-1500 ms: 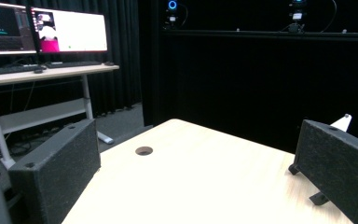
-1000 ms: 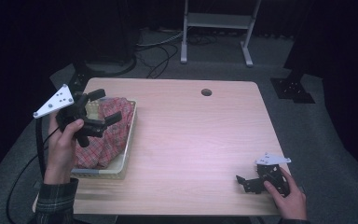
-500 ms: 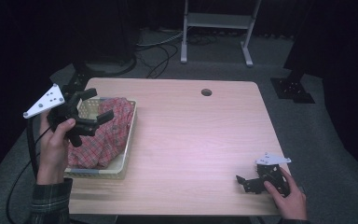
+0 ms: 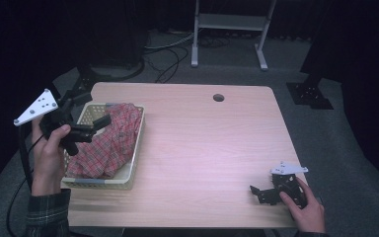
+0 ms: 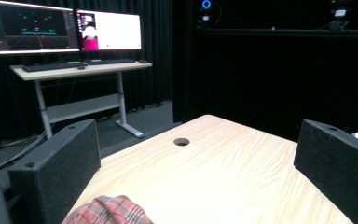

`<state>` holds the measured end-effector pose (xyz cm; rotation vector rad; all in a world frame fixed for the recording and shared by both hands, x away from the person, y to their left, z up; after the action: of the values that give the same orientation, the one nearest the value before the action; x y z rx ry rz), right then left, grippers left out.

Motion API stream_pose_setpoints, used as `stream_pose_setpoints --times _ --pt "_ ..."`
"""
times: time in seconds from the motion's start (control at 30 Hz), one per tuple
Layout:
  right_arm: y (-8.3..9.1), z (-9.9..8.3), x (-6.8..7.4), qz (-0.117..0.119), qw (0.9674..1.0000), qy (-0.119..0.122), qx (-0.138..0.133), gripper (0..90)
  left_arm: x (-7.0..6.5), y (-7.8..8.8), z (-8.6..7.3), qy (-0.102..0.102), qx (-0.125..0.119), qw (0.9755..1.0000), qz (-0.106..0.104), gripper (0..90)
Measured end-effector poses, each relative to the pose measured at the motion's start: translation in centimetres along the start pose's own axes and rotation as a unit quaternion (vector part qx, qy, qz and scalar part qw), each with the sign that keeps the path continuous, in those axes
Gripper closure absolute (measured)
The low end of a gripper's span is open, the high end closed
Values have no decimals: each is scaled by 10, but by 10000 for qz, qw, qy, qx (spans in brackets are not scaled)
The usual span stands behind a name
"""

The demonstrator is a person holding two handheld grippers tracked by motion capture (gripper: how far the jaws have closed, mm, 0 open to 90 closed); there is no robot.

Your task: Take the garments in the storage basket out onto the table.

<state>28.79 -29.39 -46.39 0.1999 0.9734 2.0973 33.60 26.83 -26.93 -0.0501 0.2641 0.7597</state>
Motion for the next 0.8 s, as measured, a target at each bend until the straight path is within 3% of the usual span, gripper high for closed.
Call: stream_pose_setpoints --times 0.43,0.8 --pt "0 0 0 0 10000 0 0 0 10 8 -1 37 71 9997 245 1" --pt "0 0 0 1 10000 1 0 0 17 11 -4 -21 297 9980 554 1"
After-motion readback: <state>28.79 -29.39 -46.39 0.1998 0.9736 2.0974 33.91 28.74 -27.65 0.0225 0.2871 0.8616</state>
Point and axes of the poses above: each handheld gripper's, and its own axes: y roughly backward along the jaws, z roughly out of its top, x roughly to its left, the point moved 2 cm from there along -y, roughly forward along the jaws, and after that the axes turned 15 degrees about y, right-handed, at the moved point
